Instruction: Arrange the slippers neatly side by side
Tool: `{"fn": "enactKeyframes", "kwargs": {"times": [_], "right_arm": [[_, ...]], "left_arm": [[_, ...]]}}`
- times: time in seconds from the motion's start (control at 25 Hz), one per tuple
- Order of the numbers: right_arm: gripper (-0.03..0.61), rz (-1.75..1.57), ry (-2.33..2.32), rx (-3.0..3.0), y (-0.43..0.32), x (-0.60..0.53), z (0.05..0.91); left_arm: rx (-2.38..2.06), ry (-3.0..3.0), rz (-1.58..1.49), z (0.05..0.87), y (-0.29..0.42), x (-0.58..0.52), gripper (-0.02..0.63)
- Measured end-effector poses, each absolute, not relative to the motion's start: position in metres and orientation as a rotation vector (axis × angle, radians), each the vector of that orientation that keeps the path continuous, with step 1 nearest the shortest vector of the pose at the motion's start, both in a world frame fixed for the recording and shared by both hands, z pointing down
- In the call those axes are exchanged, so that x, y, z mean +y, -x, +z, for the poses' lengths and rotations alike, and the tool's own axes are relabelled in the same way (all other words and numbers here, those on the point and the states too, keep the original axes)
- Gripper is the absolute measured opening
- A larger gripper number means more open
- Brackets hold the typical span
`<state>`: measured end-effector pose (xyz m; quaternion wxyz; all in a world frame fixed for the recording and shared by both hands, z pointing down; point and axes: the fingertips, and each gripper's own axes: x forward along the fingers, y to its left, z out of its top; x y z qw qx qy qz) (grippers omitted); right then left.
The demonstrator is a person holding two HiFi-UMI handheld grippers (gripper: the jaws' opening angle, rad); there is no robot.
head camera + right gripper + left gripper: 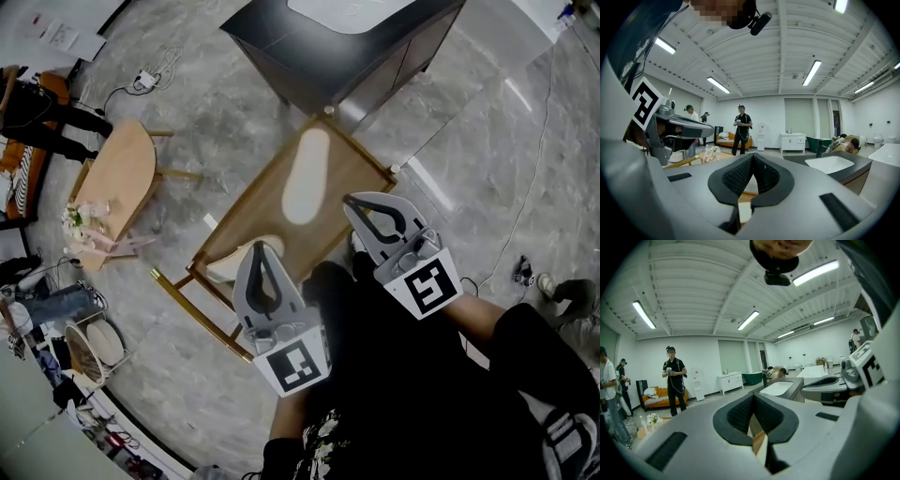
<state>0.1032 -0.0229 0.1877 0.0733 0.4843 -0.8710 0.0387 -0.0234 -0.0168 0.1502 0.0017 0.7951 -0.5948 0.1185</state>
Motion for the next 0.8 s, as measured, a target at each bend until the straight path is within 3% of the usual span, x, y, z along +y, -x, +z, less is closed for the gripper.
{"fn": "enactKeyframes", "kwargs": {"times": [0.4,0.8], "right_arm": [[-0.002,-0.169,-1.247,-2.561,-0.086,-0.034,0.209],[-0.002,-0.234,-1.156,-2.474,-0.083,-0.051,0.256]], "left_arm": [[-1.839,-2.383,0.448,0.190,0.037,-0.018,0.002],[-1.765,-2.340,0.480,0.240,0.042,-0.035,0.002]]}}
